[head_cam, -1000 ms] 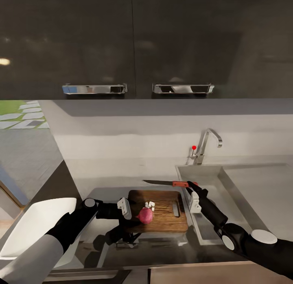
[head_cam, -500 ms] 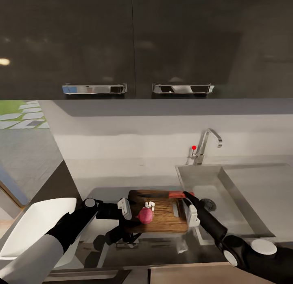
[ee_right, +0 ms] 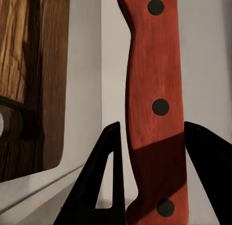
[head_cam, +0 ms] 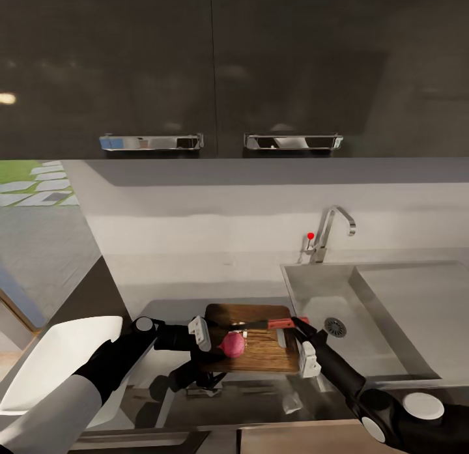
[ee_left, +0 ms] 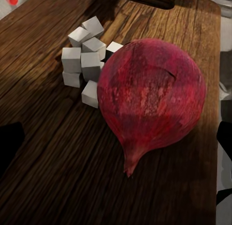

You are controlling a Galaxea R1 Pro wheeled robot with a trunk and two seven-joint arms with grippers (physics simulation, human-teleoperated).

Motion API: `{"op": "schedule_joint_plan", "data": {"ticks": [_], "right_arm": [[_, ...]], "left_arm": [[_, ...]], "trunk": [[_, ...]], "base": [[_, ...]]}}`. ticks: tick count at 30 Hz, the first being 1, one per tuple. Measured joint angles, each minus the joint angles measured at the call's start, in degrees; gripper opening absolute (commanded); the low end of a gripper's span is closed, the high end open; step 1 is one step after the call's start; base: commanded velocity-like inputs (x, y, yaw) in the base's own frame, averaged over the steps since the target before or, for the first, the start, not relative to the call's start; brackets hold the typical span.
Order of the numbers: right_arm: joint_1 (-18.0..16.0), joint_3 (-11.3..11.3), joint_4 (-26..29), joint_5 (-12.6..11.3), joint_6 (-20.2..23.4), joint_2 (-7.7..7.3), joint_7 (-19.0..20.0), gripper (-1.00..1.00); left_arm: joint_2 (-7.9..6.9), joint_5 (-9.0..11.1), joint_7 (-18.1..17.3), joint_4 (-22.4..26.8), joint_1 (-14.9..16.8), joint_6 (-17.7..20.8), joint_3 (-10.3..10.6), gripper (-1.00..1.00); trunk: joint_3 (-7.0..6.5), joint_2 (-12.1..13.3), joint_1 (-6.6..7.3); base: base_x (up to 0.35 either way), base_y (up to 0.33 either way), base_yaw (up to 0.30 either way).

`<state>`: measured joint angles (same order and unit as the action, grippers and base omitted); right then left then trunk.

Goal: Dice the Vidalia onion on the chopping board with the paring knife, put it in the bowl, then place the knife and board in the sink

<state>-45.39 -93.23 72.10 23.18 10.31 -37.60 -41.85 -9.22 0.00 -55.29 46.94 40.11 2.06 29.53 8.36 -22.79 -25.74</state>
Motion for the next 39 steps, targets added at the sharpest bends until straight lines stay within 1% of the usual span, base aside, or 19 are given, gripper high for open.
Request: {"op": "schedule_joint_plan", "data": {"ticks": [4,5,8,11,12,18,22,35,39], "right_arm": [[0.0,0.4,0.0,0.0,0.0,0.0,-0.2,-1.0],[0.0,1.1,0.0,0.0,-0.1,0.0,-0.2,-1.0],[0.0,2.2,0.0,0.0,-0.1,-0.04,-0.2,-1.0],[0.0,2.6,0.0,0.0,-0.1,-0.2,-0.3,-1.0],[0.0,2.7,0.0,0.0,-0.2,-0.44,-0.6,-1.0],[0.0,2.7,0.3,0.0,-0.2,-0.76,-2.3,-1.0],[0.0,2.7,0.3,0.0,-0.2,-0.79,-2.5,-1.0],[0.0,2.7,0.4,0.0,-0.2,-0.87,-2.5,-1.0],[0.0,2.5,0.4,-0.1,-0.1,-0.88,-2.4,-1.0]], "left_arm": [[0.11,0.0,0.1,0.0,0.0,0.0,0.0,1.0],[0.83,0.0,0.2,-0.1,0.0,0.0,0.0,1.0],[1.86,0.0,0.6,-0.3,0.0,0.1,-0.2,1.0],[2.29,0.1,1.6,-0.4,0.0,0.1,-0.5,1.0],[2.37,0.1,2.8,-0.4,0.0,0.1,-0.7,1.0],[2.48,0.1,5.3,-0.4,0.0,0.2,-0.9,1.0],[2.44,0.1,5.8,-0.4,0.0,0.2,-0.9,1.0],[2.33,0.1,6.0,-0.4,0.0,0.2,-0.9,1.0],[2.03,0.0,5.3,-0.2,0.0,0.1,-0.8,1.0]], "trunk": [[0.0,0.0,0.0],[0.0,0.0,0.0],[0.0,0.0,0.0],[0.0,0.0,0.0],[0.0,0.0,0.0],[0.0,0.0,0.0],[0.0,0.0,0.0],[0.0,0.0,0.0],[0.0,0.0,0.0]], "base": [[0.0,0.0,0.0],[0.0,0.0,0.0],[0.0,0.0,0.0],[0.0,0.0,0.0],[0.0,0.0,0.0],[0.0,0.0,0.0],[0.0,0.0,0.0],[0.0,0.0,0.0],[0.0,0.0,0.0]]}}
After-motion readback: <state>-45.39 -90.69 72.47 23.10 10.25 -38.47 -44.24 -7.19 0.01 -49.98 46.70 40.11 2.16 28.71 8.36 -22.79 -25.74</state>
